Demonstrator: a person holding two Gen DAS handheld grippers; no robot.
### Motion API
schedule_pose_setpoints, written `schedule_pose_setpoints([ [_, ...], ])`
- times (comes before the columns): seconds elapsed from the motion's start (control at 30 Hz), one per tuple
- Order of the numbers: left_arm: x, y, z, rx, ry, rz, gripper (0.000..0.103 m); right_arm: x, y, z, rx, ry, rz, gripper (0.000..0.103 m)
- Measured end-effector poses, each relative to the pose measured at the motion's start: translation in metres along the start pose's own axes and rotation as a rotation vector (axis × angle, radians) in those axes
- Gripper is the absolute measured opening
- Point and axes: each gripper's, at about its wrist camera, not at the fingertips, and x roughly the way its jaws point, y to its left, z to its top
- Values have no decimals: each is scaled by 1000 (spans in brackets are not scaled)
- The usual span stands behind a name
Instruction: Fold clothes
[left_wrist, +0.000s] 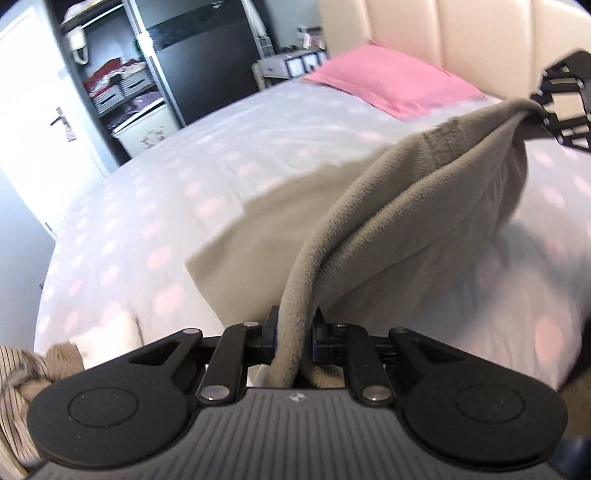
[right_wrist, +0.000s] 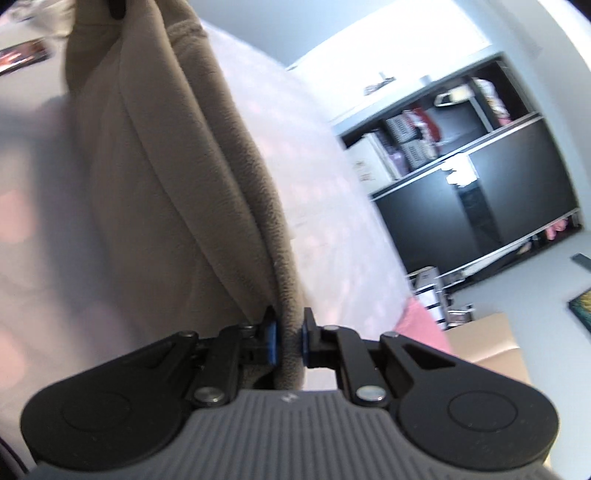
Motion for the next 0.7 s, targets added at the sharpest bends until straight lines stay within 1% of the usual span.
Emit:
schedule_pose_setpoints([
  [0.07, 10, 21, 25, -39, -9, 9, 12, 26, -22, 13, 23, -2, -24, 13],
  [0.13, 29, 37, 50, -60, -4, 29, 12, 59, -42, 24, 51, 3, -36, 13],
  [0.23, 68, 54, 79, -46, 18, 55, 12, 114, -69, 38, 96, 19, -41, 13],
  [0.33, 107, 66, 95, -20, 61, 80, 12, 170, -86, 45, 112, 42, -24, 13],
  [0.4, 137, 75, 100, -1, 86, 90, 12, 209, -93, 47, 115, 59, -4, 13],
  [0.5, 186, 82, 98, 10, 139, 73, 12, 266, -98, 52, 131, 91, 44, 13],
  [0.6, 230, 86, 92, 22, 185, 49, 13, 317, -92, 45, 138, 129, 107, 13],
  [0.7, 265, 87, 80, 25, 212, 26, 13, 356, -78, 37, 156, 164, 154, 14],
])
